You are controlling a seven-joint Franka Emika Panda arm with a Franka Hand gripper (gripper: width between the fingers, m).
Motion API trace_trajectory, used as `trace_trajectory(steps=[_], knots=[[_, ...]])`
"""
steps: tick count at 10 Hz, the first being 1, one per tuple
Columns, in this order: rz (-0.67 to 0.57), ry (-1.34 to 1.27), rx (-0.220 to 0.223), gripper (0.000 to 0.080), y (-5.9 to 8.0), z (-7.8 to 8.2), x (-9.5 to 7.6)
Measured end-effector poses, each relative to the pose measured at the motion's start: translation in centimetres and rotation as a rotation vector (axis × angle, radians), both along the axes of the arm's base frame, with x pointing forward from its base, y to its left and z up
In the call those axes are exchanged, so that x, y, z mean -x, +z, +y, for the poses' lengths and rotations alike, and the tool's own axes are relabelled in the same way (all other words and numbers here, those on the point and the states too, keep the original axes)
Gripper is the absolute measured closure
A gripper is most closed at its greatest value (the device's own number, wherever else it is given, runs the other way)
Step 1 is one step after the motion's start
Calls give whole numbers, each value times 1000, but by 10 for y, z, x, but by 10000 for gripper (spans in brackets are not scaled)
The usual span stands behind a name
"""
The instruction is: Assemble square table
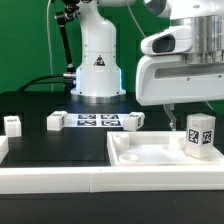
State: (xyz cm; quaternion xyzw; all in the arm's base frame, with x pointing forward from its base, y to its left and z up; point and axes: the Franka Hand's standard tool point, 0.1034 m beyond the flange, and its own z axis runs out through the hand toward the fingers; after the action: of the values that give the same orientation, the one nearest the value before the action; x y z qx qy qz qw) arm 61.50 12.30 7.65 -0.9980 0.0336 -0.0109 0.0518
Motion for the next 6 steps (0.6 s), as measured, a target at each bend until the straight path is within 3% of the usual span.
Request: trace_trajectory(steps=[6], knots=[[-44,461,22,150,0,-3,-1]])
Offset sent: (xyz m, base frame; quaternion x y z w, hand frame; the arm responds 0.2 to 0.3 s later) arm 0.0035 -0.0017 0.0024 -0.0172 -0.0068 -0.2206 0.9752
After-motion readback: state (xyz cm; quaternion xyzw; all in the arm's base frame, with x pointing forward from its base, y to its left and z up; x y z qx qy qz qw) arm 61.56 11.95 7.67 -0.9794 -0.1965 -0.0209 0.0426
